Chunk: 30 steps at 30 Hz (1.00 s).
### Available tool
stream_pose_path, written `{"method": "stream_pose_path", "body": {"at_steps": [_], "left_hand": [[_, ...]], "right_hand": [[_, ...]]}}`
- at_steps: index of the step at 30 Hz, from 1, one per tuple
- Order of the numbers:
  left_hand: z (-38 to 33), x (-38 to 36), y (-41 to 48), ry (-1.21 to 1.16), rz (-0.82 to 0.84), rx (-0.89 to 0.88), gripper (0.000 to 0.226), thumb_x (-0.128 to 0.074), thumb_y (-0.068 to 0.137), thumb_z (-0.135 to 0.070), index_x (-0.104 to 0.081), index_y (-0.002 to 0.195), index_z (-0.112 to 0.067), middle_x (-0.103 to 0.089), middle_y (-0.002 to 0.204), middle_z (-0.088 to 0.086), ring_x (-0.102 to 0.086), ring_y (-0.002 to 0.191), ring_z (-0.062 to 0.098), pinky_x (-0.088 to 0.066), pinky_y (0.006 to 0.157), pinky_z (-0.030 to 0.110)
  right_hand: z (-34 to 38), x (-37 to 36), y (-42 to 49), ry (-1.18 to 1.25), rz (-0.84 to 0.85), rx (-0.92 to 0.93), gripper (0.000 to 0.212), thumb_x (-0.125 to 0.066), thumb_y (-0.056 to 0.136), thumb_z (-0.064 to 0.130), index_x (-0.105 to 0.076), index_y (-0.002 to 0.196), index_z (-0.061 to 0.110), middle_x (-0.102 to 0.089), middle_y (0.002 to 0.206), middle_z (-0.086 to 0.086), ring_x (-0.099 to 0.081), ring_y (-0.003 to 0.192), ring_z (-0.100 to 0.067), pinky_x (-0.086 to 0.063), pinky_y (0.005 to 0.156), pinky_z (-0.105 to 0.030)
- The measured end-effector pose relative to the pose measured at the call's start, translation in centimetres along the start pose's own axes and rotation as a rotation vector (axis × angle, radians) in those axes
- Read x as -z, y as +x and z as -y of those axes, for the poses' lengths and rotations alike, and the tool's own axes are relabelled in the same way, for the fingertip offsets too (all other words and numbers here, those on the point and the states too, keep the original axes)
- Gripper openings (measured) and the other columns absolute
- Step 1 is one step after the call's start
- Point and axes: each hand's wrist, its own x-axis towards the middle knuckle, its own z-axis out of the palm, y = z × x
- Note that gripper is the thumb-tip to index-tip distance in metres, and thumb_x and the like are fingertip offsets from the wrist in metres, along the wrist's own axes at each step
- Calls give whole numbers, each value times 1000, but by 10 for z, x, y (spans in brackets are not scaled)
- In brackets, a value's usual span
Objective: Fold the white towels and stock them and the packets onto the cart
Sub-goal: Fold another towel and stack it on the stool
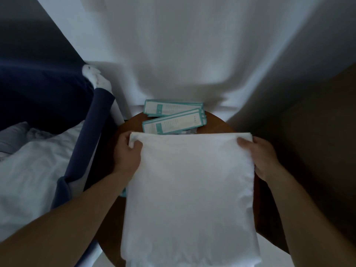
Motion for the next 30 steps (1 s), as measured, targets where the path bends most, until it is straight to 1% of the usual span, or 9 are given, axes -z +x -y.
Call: {"method": "stream_pose_path", "body": {"at_steps": [4,6,9,11,14,18,22,26,30], "left_hand": [[10,-13,16,220,162,53,48,-58,95,-9,-42,141,-9,-55,130,5,-53,116,24,-41,91,31],[23,-13,18,297,199,105,53,-60,92,-8,-41,141,-5,-54,136,13,-54,120,31,-44,94,36],[37,-8,5,380,193,49,64,-67,88,-19,-38,145,-10,-45,139,15,-49,123,33,-46,101,48],[46,0,-12,495,173,10,71,-69,87,-30,-35,147,-14,-39,142,14,-43,127,34,-43,103,53],[61,12,-40,556,221,89,75,-70,85,-39,-36,146,-12,-41,141,16,-45,125,36,-46,100,53],[66,26,-69,528,283,116,66,-70,88,-29,-40,143,-7,-46,136,17,-50,121,35,-48,98,45],[73,39,-93,481,298,157,53,-70,89,-24,-46,132,-4,-50,128,15,-55,112,33,-50,92,40],[97,53,-123,437,280,230,59,-73,85,-27,-46,133,-4,-51,130,17,-56,113,33,-50,93,39],[110,58,-145,388,309,351,58,-71,89,-31,-46,132,-1,-56,126,14,-58,113,33,-47,81,33]], "right_hand": [[-17,-14,14,-177,-52,-37,25,-70,92,25,-66,115,15,-68,110,-4,-64,96,-23,-54,90,-43],[-26,-20,12,-278,-62,-25,40,-69,93,25,-59,130,12,-60,113,-1,-58,102,-22,-47,89,-39],[-35,-18,5,-391,-147,2,51,-68,93,28,-52,138,11,-57,131,-7,-56,119,-31,-44,93,-41],[-41,-14,-4,-387,-169,-20,53,-68,92,30,-51,139,11,-56,135,-12,-55,120,-34,-46,96,-45],[-54,-12,-21,-399,-123,-94,62,-69,88,38,-48,141,14,-56,134,-12,-56,118,-35,-49,99,-52],[-75,-11,-39,-429,-69,-118,66,-71,79,44,-48,135,18,-60,126,-9,-61,107,-32,-53,94,-53],[-97,-6,-58,-437,-73,-114,69,-74,72,46,-51,128,13,-63,120,-11,-63,103,-35,-54,92,-51],[-138,5,-73,-381,-59,-126,93,-77,49,64,-58,124,12,-67,119,-9,-66,103,-32,-55,92,-48],[-143,6,-114,-266,-38,-179,86,-88,62,49,-54,134,18,-62,126,-1,-61,111,-29,-50,100,-47]]}}
